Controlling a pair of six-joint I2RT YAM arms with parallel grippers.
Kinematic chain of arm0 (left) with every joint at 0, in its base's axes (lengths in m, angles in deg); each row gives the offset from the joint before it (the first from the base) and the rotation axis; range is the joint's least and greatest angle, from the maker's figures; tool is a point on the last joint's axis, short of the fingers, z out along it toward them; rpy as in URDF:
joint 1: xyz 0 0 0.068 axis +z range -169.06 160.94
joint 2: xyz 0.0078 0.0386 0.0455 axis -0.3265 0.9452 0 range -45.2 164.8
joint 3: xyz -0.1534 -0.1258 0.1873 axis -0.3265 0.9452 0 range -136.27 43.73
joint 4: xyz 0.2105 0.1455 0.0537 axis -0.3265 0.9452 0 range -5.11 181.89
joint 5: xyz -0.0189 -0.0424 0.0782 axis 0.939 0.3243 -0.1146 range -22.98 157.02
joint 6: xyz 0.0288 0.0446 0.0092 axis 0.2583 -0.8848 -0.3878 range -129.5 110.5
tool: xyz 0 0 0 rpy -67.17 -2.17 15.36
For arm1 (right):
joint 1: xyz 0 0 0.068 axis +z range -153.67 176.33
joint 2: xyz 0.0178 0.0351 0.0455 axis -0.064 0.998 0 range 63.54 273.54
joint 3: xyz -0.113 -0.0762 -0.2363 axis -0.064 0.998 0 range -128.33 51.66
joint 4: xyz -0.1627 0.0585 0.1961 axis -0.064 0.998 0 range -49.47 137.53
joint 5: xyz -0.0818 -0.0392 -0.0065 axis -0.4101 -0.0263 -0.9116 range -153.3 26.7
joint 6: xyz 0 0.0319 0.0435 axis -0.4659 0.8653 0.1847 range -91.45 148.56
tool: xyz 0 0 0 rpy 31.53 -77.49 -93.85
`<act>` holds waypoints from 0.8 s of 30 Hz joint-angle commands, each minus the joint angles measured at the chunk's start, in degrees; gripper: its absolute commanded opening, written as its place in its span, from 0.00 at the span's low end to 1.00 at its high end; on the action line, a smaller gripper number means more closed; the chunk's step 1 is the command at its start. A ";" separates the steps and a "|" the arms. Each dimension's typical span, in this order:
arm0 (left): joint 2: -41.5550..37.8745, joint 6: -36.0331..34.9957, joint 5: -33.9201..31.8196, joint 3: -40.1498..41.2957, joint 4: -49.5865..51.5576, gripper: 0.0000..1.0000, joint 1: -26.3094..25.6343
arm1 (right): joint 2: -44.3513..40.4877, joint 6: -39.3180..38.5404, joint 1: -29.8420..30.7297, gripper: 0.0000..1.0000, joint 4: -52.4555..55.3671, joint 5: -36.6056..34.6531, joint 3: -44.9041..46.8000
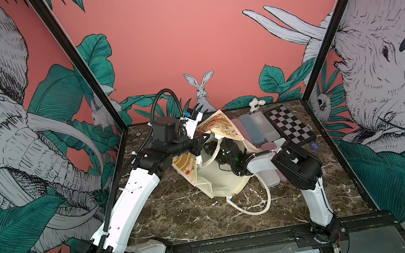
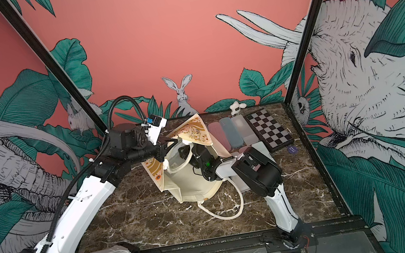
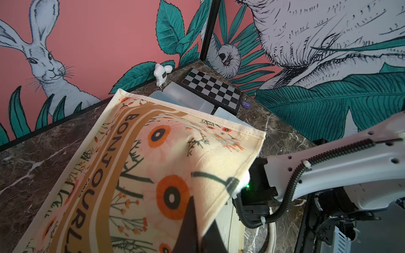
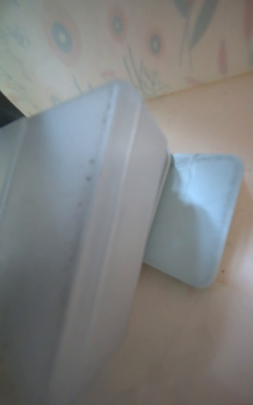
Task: Take out the pencil case from the canvas bag
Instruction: Pick up the pencil case from the canvas bag.
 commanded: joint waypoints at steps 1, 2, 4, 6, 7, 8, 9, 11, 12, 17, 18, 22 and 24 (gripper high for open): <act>-2.95 -1.12 -3.65 -2.42 -1.47 0.00 -0.06 | -2.24 2.97 -0.96 0.75 -6.18 -0.67 1.85; -2.90 -1.15 -4.27 -2.50 -1.41 0.00 -0.08 | -2.64 2.26 -0.98 0.74 -6.92 -0.59 2.23; -2.66 -1.15 -5.05 -2.72 -1.13 0.00 -0.04 | -3.24 1.27 -0.95 0.72 -8.40 -0.12 2.62; -2.34 -1.17 -5.15 -2.91 -1.05 0.00 -0.10 | -3.66 -0.36 -0.96 0.69 -10.18 0.35 3.04; -2.19 -1.15 -5.15 -2.98 -1.03 0.00 -0.05 | -3.71 -0.72 -0.99 0.68 -11.01 0.76 3.16; -1.95 -1.07 -5.13 -3.08 -1.03 0.00 -0.09 | -3.83 -1.06 -1.00 0.67 -11.98 1.19 3.31; -1.77 -1.06 -5.19 -3.10 -1.03 0.00 -0.07 | -3.80 -1.24 -0.97 0.65 -12.74 1.54 3.33; -1.42 -1.04 -5.19 -3.26 -1.03 0.00 -0.06 | -3.80 -1.51 -0.96 0.61 -14.37 2.22 3.60; -1.18 -1.05 -5.15 -3.33 -1.03 0.00 -0.03 | -3.87 -1.57 -1.00 0.59 -14.92 2.48 3.68; -0.08 -0.97 -5.55 -3.57 -0.86 0.00 0.02 | -4.97 -2.45 -0.87 0.52 -15.43 2.89 4.78; 0.10 -0.87 -6.25 -3.69 -0.69 0.00 -0.08 | -5.44 -2.98 -0.89 0.52 -15.22 2.94 5.09; 1.00 -0.82 -9.86 -4.51 0.68 0.00 -0.07 | -7.87 -6.06 -0.58 0.51 -12.25 2.45 6.02; 1.49 -0.79 -11.29 -5.11 1.23 0.00 -0.08 | -9.08 -8.10 -0.23 0.49 -10.75 2.32 6.27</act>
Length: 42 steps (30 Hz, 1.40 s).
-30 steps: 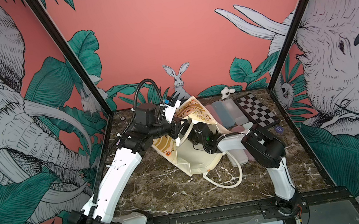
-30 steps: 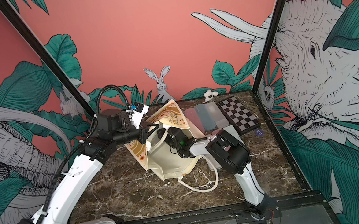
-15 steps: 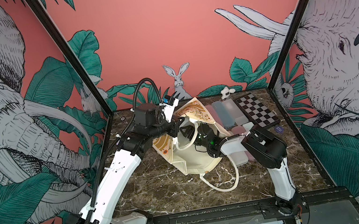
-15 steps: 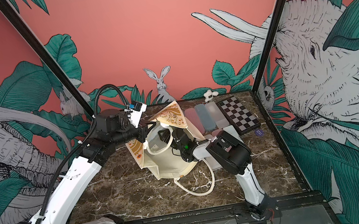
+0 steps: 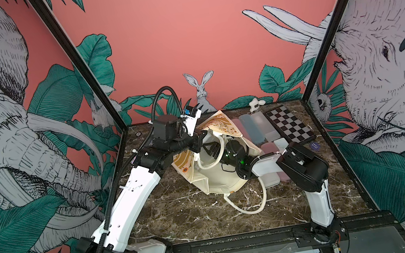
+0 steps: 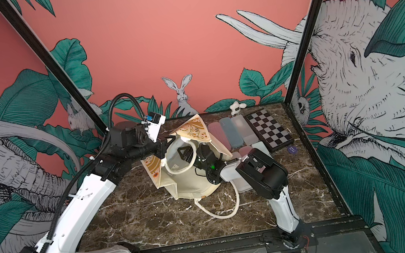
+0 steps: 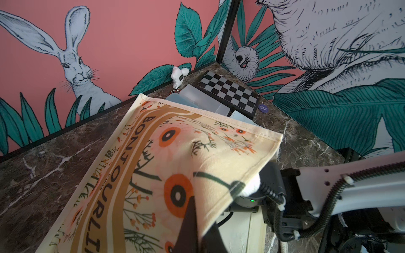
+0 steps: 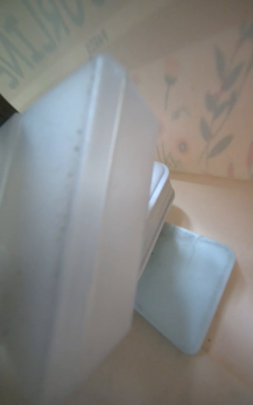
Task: Take out the pencil case from the canvas bag
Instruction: Pick up the pencil case from the canvas bag.
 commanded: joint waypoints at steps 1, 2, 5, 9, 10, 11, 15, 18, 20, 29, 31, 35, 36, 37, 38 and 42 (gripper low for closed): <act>-0.03 -0.62 -4.78 -2.97 0.67 0.00 0.27 | -4.35 -2.13 -0.12 0.47 -2.00 -1.04 0.32; 0.25 -0.64 -5.51 -3.35 0.98 0.00 0.26 | -4.84 -2.84 -0.02 0.46 -1.34 -1.09 0.42; 0.85 -0.60 -5.78 -3.86 0.96 0.00 0.27 | -5.74 -4.26 0.45 0.41 -0.89 -1.13 1.02; 1.32 -0.49 -6.42 -4.04 0.79 0.00 0.28 | -6.78 -5.94 0.87 0.36 0.43 -1.11 0.99; 1.47 -0.44 -6.48 -4.06 0.77 0.00 0.28 | -7.13 -6.58 1.06 0.36 0.79 -1.13 0.92; 1.61 -0.53 -6.40 -4.08 0.69 0.00 0.26 | -7.53 -7.22 1.21 0.36 1.27 -1.20 0.75; 2.43 -1.25 -6.69 -4.72 1.26 0.00 0.27 | -9.41 -12.20 2.07 0.36 5.42 -1.35 -1.14; 3.54 -2.21 -8.36 -6.39 2.53 0.00 0.25 | -10.81 -17.58 3.27 0.36 9.22 -1.66 -3.18; 4.19 -2.94 -11.40 -7.82 3.58 0.00 0.22 | -12.05 -21.17 4.21 0.36 12.12 -2.24 -4.17; 8.16 -5.75 -29.36 -14.62 8.50 0.00 0.32 | -18.66 -31.10 6.83 0.36 19.18 -6.83 -4.19; 8.71 -6.22 -31.88 -15.39 9.02 0.00 0.34 | -20.34 -32.18 6.88 0.36 20.24 -7.86 -3.29; 9.06 -6.40 -33.96 -16.33 9.11 0.00 0.56 | -23.27 -34.31 6.96 0.36 27.27 -12.34 -3.68; 9.14 -6.39 -33.99 -16.47 9.20 0.00 0.59 | -24.14 -35.00 7.14 0.36 29.45 -13.87 -4.05; 9.15 -6.53 -34.08 -16.68 9.23 0.00 0.68 | -24.53 -36.02 7.27 0.36 31.86 -15.13 -4.64; 9.06 -6.51 -34.29 -16.73 9.21 0.00 0.73 | -24.82 -37.52 7.35 0.36 33.56 -15.81 -4.98; 9.28 -6.72 -35.60 -17.47 9.88 0.00 1.28 | -26.26 -43.48 7.53 0.36 35.12 -16.15 -4.32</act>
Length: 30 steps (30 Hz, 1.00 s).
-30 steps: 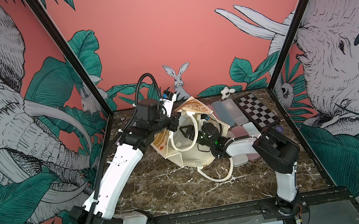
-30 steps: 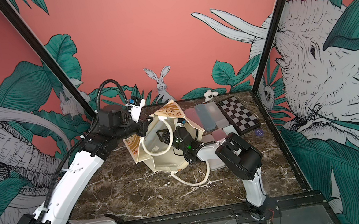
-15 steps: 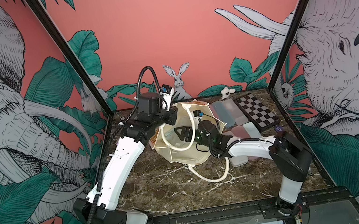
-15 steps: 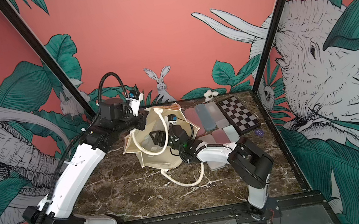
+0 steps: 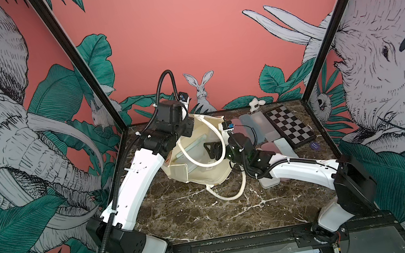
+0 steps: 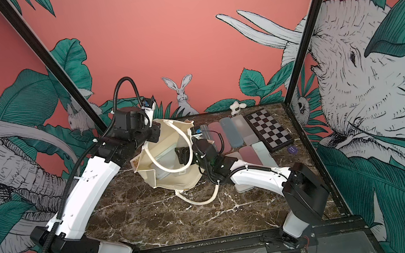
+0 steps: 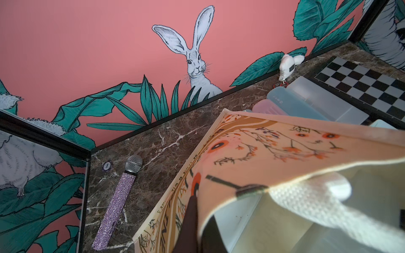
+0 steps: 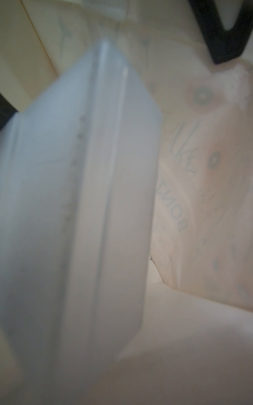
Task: Take out the pencil case from the canvas bag
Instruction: Pick up the pencil case from the canvas bag, then place the pencil case at the center of the board.
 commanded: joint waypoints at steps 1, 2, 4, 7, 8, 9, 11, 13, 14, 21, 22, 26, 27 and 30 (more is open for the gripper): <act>-0.35 -0.93 -4.21 -2.72 0.84 0.00 1.33 | -2.85 -7.62 0.34 0.36 2.60 -2.94 -0.71; -0.27 -0.92 -4.37 -2.98 1.25 0.00 1.63 | -3.48 -9.28 0.42 0.36 3.47 -3.20 -0.69; -0.35 -0.85 -4.17 -3.31 1.34 0.00 2.20 | -4.57 -12.22 0.43 0.36 5.12 -4.50 -0.78; -0.54 -0.63 -4.06 -3.46 1.42 0.00 3.00 | -6.04 -16.10 0.52 0.36 7.65 -7.05 -1.11; -0.54 -0.48 -4.11 -3.58 1.54 0.00 3.31 | -6.51 -17.65 0.49 0.36 8.01 -7.16 -1.06; -0.49 -0.37 -4.21 -3.78 1.72 0.00 3.63 | -6.95 -18.86 0.52 0.36 8.38 -7.08 -1.00; -0.54 0.03 -4.03 -3.79 1.82 0.00 4.54 | -8.12 -20.25 0.50 0.36 8.68 -7.15 -0.51; -0.44 0.40 -3.80 -3.79 1.83 0.00 5.30 | -9.44 -19.48 0.44 0.36 8.54 -7.31 0.05; -0.28 0.46 -3.82 -3.81 1.91 0.00 5.70 | -10.20 -18.68 0.43 0.35 8.39 -7.18 0.32; 0.39 1.44 -4.23 -2.74 1.12 0.00 7.21 | -15.12 -10.53 0.34 0.35 6.38 -7.35 1.77; 0.43 1.75 -4.48 -2.73 1.17 0.00 7.52 | -15.75 -10.12 0.33 0.35 6.21 -7.73 2.11; 0.44 3.19 -6.17 -2.87 1.48 0.00 8.90 | -18.92 -8.74 -0.35 0.35 7.22 -7.73 3.20; 0.26 3.49 -6.79 -2.83 1.35 0.00 9.18 | -19.75 -8.63 -0.41 0.35 8.36 -8.01 3.01; -0.75 3.87 -7.88 -3.22 0.76 0.00 10.01 | -21.35 -8.22 -0.84 0.35 14.75 -9.87 1.55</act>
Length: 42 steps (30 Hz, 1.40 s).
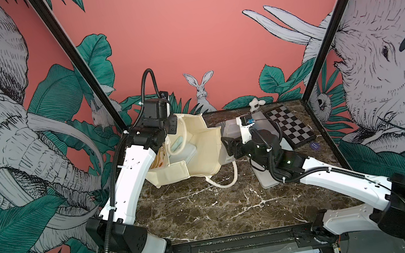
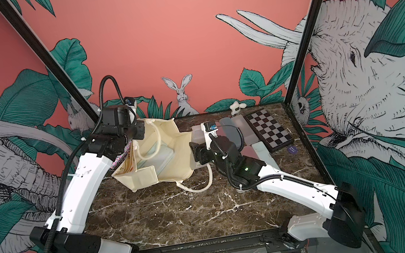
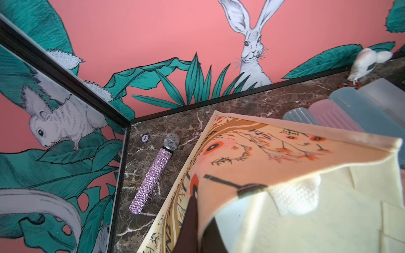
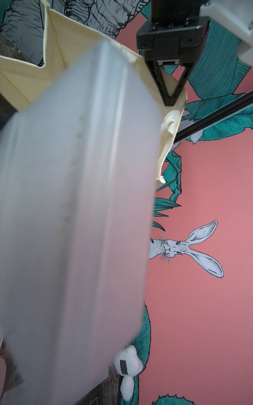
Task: Take out the pencil case from the canvas bag
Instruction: Place the pencil case at the center of the board.
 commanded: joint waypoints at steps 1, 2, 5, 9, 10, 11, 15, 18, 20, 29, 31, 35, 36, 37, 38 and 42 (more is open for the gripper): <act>-2.40 1.64 -3.22 -1.77 -2.21 0.00 1.20 | -2.52 1.69 -0.74 0.35 6.04 -3.05 -2.14; -2.67 1.56 -3.71 -2.26 -2.42 0.00 1.39 | -2.48 1.70 -1.20 0.34 9.90 -2.60 -3.18; -3.51 1.13 -5.39 -3.49 -3.11 0.00 1.75 | -2.25 0.26 -2.71 0.35 17.52 3.49 -4.45; -4.48 0.83 -7.63 -5.26 -3.82 0.00 2.25 | 1.07 2.32 -4.65 0.34 29.52 7.91 -7.91; -4.62 0.81 -8.05 -5.63 -3.89 0.00 2.40 | 2.40 2.35 -4.89 0.34 32.54 8.72 -9.21; -4.89 0.84 -8.64 -6.03 -3.88 0.00 2.54 | 4.30 2.36 -5.00 0.34 36.20 9.44 -10.90; -5.79 0.94 -10.27 -7.00 -4.68 0.00 3.30 | 10.63 2.68 -5.06 0.35 45.29 12.31 -14.95; -5.54 0.95 -10.01 -8.98 -4.28 0.00 4.11 | 15.06 3.32 -5.06 0.35 47.81 14.68 -17.10; -5.28 0.78 -9.86 -10.20 -3.90 0.00 4.28 | 18.16 3.58 -5.02 0.36 48.82 15.14 -17.93; -4.83 0.40 -8.35 -10.83 -2.41 0.00 4.68 | 31.24 5.02 -5.88 0.37 49.61 11.85 -21.93; -4.83 0.46 -7.60 -10.50 -2.24 0.00 4.69 | 33.32 5.25 -6.40 0.37 49.59 10.44 -22.79; -4.92 0.66 -6.19 -9.84 -1.97 0.00 4.76 | 37.32 4.81 -6.99 0.37 51.52 6.93 -25.56; -4.90 0.65 -6.05 -9.61 -2.09 0.00 4.74 | 38.11 4.66 -7.06 0.38 51.69 6.32 -26.04; -4.89 0.65 -5.89 -9.45 -2.09 0.00 4.72 | 39.01 4.66 -7.37 0.38 51.88 5.99 -26.56; -4.88 0.73 -5.68 -9.31 -2.09 0.00 4.72 | 39.88 4.55 -7.60 0.40 51.87 5.96 -27.10; -4.92 0.80 -4.79 -9.00 -1.85 0.00 4.73 | 42.27 4.55 -8.07 0.53 52.78 4.81 -28.99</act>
